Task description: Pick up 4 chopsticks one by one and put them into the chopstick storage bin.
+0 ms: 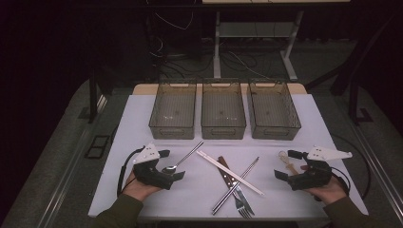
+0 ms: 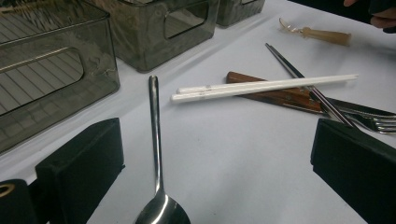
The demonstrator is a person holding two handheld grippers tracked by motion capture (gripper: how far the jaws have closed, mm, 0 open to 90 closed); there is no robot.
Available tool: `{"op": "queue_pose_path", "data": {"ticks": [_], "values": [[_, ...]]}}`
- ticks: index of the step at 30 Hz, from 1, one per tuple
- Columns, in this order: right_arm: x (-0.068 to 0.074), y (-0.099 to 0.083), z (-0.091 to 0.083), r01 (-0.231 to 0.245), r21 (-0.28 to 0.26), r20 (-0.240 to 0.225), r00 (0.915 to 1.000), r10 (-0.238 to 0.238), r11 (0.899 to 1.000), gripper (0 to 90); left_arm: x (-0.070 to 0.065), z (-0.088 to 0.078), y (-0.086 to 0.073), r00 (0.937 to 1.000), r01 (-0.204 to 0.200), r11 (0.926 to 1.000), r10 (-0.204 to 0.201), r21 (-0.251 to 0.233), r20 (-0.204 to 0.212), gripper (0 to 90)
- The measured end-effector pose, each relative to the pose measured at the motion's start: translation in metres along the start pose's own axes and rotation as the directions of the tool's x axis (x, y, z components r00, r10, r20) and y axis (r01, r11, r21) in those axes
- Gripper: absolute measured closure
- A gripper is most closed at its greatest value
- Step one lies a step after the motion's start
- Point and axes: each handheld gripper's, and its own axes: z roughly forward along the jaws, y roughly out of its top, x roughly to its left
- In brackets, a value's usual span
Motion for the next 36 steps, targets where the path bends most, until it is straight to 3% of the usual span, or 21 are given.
{"op": "queue_pose_path", "data": {"ticks": [15, 26, 36], "values": [[0.002, 0.006, 0.0, 0.002, 0.021, -0.005, 1.0, -0.002, 1.0, 2.7, -0.001, 0.001, -0.003, 0.9992, 0.034, 0.9994, -0.034, -0.003, -0.02, 0.0], [0.006, 0.015, 0.011, 0.023, 0.031, -0.029, 0.9993, -0.022, 0.999, 2.7, -0.001, 0.0, -0.003, 0.9991, 0.038, 0.9993, -0.038, -0.005, -0.017, 0.0], [0.008, 0.02, 0.016, 0.015, 0.026, -0.036, 0.9992, -0.014, 1.0, 2.7, -0.003, 0.003, -0.002, 0.9995, 0.03, 0.9995, -0.03, 0.0, -0.013, 0.0]]}}
